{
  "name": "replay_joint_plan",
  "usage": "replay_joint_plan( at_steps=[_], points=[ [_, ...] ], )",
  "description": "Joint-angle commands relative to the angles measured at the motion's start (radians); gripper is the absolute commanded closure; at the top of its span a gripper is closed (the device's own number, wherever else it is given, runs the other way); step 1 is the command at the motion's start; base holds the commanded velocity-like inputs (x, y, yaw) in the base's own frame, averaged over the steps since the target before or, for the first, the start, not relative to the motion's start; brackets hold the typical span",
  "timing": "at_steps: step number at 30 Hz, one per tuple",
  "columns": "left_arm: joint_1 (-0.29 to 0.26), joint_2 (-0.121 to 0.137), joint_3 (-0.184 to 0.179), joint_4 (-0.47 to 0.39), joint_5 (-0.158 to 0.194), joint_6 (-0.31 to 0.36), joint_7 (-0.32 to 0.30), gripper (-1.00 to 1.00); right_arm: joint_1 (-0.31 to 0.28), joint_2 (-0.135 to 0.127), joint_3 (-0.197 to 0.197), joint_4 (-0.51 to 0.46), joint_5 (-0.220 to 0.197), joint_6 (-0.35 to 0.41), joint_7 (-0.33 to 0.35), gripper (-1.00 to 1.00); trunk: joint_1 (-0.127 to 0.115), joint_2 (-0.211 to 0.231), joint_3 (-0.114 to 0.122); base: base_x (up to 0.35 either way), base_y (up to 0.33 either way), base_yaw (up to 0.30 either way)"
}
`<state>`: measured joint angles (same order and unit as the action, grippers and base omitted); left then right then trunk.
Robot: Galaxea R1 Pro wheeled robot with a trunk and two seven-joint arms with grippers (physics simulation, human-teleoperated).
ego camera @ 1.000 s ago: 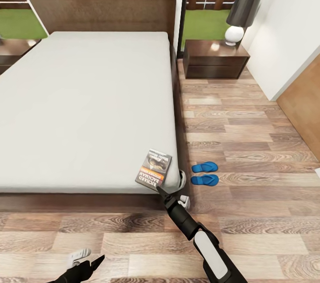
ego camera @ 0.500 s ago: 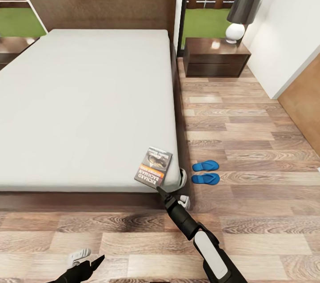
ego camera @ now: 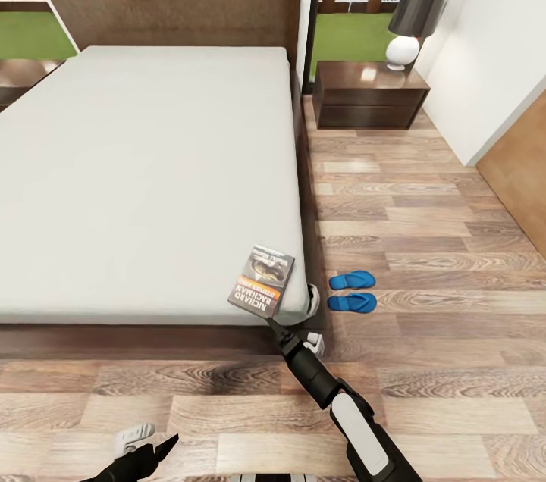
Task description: In the bedroom, move the book from the bed onto either nightstand, and place the two sandals side by side next to the bed.
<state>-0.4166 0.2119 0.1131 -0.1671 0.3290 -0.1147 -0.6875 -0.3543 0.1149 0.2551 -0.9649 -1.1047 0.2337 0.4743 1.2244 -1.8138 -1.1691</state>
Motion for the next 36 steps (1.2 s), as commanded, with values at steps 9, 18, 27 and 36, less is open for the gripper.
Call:
replay_joint_plan(
  at_steps=[9,18,27,36],
  points=[
    [-0.001,0.0,0.008,0.001,-0.007,-0.003,-0.005,-1.0,-0.001,0.0,0.0,0.0,-0.01,0.007,0.001,-1.0,0.0,0.0,0.0,0.002,0.0,0.0],
    [-0.001,0.0,0.008,0.001,-0.007,-0.003,-0.005,-1.0,-0.001,0.0,0.0,0.0,-0.01,0.007,0.001,-1.0,0.0,0.0,0.0,0.089,0.0,0.0],
    [-0.001,0.0,0.008,0.001,-0.007,-0.003,-0.005,-1.0,-0.001,0.0,0.0,0.0,-0.011,0.007,0.001,-1.0,0.0,0.0,0.0,0.033,0.0,0.0],
    [-0.001,0.0,0.008,0.001,-0.007,-0.003,-0.005,-1.0,-0.001,0.0,0.0,0.0,-0.011,0.007,0.001,-1.0,0.0,0.0,0.0,0.049,0.0,0.0]
  ],
)
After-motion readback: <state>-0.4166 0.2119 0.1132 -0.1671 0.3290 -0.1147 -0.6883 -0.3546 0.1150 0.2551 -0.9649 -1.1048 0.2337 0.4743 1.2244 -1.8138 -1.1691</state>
